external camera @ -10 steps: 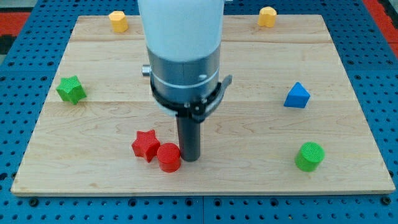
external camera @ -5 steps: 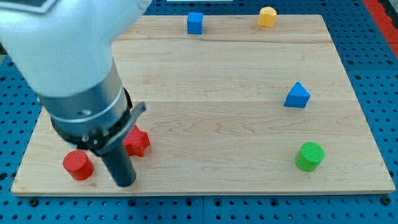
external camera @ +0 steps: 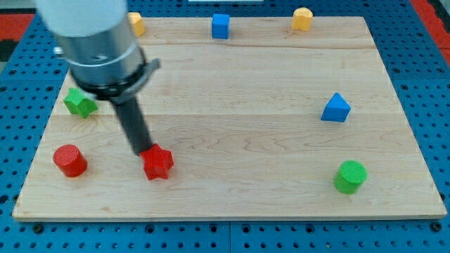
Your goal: Push the red circle to the bottom left corner of the board
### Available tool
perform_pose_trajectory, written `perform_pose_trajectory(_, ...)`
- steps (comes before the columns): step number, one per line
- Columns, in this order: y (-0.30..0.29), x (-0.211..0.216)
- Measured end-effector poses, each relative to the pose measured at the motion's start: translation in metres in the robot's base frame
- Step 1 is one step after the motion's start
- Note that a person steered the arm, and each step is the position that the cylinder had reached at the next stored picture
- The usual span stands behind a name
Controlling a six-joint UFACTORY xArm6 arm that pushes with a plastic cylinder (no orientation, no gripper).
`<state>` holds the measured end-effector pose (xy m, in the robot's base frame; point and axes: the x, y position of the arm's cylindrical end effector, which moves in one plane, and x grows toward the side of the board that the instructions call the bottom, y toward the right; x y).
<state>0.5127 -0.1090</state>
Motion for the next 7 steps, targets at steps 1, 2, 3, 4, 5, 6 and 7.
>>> perform_pose_trajectory(1,0.015,0.029)
perform_pose_trajectory(2,0.001,0.031)
perform_pose_trajectory(3,-0.018,0.062)
perform_pose_trajectory(4,-0.012,0.091)
perform_pose_trajectory(5,0.036,0.064)
perform_pose_trajectory(6,0.059,0.052)
perform_pose_trajectory(7,0.069,0.088)
